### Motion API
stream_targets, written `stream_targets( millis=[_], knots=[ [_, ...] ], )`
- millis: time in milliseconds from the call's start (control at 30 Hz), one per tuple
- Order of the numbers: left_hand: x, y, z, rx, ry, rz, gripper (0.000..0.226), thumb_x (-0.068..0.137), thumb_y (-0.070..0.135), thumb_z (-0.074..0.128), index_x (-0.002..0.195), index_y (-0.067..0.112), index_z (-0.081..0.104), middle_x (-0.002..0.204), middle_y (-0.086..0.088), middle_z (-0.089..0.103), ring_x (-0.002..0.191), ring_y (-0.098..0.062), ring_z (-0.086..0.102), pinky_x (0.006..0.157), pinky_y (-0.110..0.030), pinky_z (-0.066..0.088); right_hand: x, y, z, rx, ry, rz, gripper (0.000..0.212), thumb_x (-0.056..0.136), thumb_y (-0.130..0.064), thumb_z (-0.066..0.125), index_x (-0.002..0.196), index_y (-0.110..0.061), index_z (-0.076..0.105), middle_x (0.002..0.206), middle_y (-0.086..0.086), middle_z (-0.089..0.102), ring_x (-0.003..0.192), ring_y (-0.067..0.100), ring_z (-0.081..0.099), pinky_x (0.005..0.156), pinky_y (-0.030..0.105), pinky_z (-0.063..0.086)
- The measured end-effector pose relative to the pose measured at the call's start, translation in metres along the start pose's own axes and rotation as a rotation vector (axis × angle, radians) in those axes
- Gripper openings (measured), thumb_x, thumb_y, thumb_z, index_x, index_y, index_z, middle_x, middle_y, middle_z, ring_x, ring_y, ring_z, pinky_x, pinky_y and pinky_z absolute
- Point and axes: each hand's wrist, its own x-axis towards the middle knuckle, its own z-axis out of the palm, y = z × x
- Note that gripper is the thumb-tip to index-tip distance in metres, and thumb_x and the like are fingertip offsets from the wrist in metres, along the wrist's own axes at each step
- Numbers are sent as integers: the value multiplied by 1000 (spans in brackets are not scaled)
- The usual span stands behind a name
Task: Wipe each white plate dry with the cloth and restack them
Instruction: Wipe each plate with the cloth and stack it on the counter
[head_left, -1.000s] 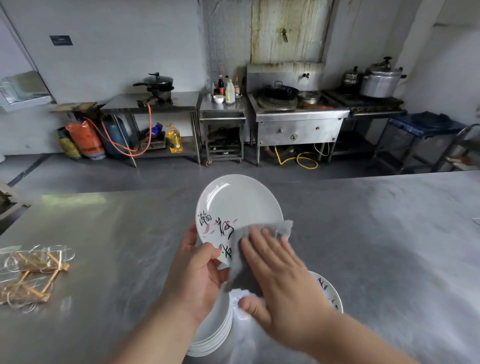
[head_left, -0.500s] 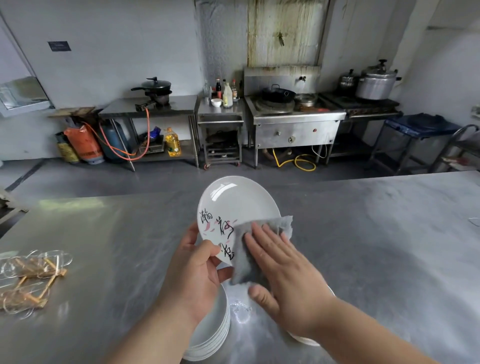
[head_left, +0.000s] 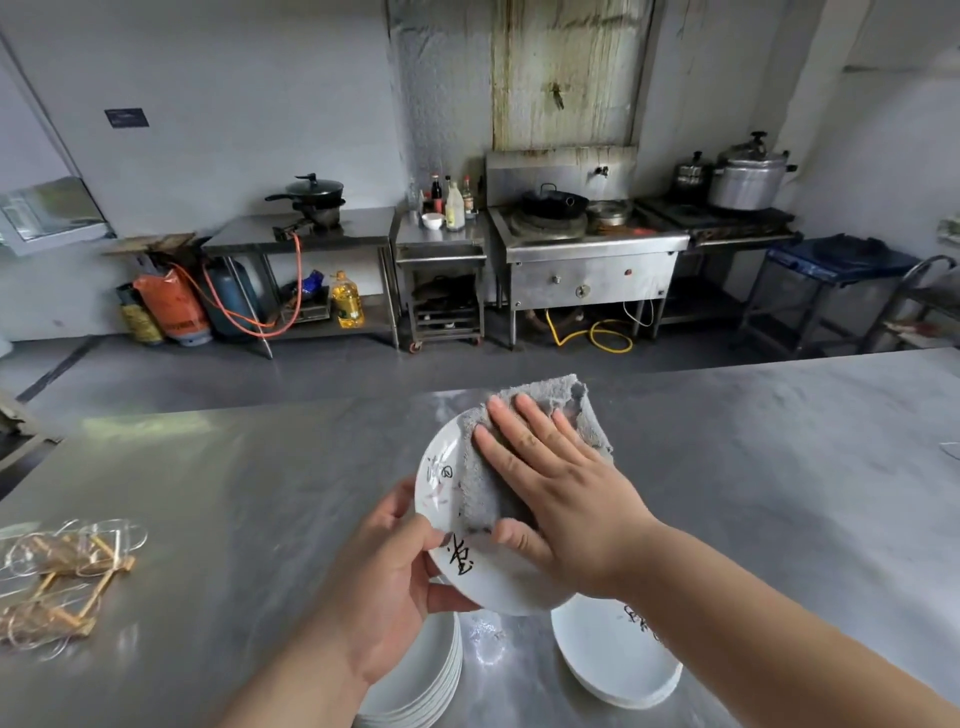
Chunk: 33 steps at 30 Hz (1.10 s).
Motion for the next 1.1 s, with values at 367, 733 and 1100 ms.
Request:
stream_targets(
  millis=[367, 733, 1100],
  knots=[
    [-4, 14, -3, 145, -40, -15, 50, 75, 6, 55, 116, 27, 75, 105, -22, 75, 81, -32, 71, 59, -48, 61, -2, 2, 3, 35, 67, -39, 84, 94, -76, 0, 166, -34, 8, 174, -7, -11, 160, 28, -16, 129, 53, -2],
    [-5, 32, -1, 610, -152, 22, 50, 83, 7, 48, 118, 32, 75, 94, -9, 78, 71, -28, 68, 62, -34, 55, 7, -5, -6, 218, 359, 216, 37, 99, -51, 54, 125, -26, 59, 108, -3, 70, 92, 32, 69, 69, 42, 54],
    [-2, 17, -5, 925, 59, 133, 50, 80, 27, 37, 119, 37, 67, 89, -2, 76, 82, -38, 67, 82, -57, 58, -21, 4, 5, 261, 119, 451, 46, 98, -66, 43, 82, -23, 40, 66, -4, 53, 63, 24, 53, 51, 37, 35]
  ],
)
